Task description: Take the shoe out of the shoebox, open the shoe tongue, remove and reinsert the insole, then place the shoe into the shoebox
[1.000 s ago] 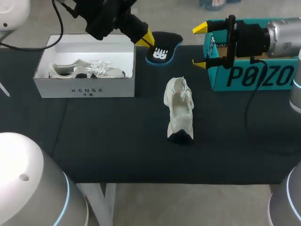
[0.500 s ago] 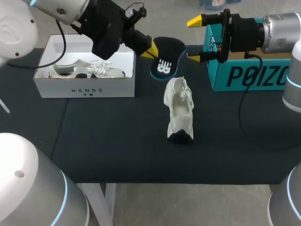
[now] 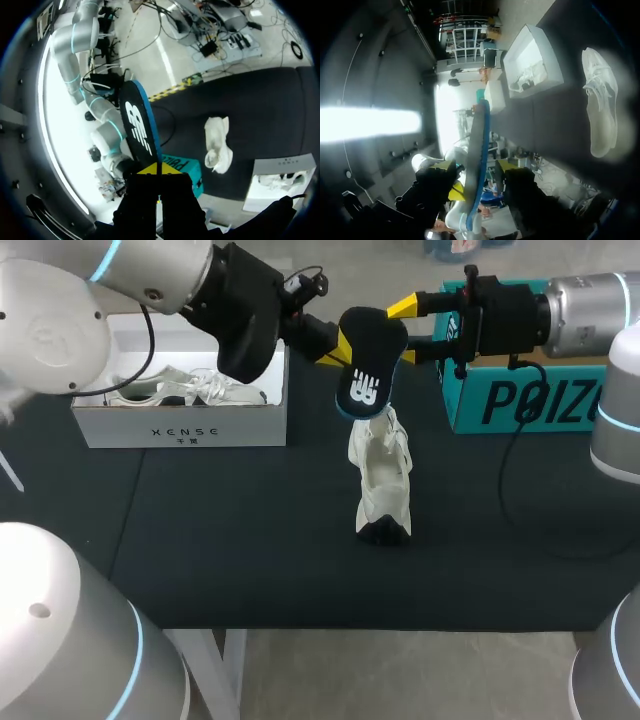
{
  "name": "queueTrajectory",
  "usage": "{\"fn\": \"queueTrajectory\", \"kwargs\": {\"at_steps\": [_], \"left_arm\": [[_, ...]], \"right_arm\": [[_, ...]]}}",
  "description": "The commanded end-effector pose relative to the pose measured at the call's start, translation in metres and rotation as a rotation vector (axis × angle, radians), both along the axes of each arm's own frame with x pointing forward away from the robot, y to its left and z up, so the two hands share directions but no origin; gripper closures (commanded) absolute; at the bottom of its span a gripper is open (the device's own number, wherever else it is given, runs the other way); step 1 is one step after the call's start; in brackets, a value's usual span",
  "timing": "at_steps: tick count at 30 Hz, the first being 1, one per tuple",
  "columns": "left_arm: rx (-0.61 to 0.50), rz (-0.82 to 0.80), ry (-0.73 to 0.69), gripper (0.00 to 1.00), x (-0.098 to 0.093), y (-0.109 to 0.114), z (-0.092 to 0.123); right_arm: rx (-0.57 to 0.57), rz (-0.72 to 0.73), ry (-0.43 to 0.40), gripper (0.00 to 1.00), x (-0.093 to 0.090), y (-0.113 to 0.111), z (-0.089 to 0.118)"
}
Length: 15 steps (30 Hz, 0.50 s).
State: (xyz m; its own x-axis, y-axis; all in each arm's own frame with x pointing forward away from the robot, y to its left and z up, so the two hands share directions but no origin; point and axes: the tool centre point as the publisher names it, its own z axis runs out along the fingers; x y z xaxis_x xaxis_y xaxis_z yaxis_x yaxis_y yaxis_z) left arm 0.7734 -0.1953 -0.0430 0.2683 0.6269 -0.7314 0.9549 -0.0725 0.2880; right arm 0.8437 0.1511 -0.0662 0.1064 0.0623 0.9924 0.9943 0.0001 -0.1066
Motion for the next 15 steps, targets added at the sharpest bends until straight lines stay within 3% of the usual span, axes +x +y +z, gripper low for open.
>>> {"fn": "queueTrajectory", "kwargs": {"at_steps": [1,13,15], "left_arm": [[-0.005,0.006,0.004,1.00,0.0011,-0.0052,-0.0057],[0.012,0.022,0.005,1.00,0.0033,-0.0079,-0.0148],[0.010,0.028,0.009,1.00,0.0044,-0.0093,-0.0145]], "right_arm": [[-0.004,0.001,-0.003,0.54,0.0013,0.0053,-0.0004],[-0.002,0.009,0.005,0.63,-0.0060,0.0067,0.0007],[-0.002,0.010,0.011,0.72,-0.0070,0.0074,-0.0014]]}}
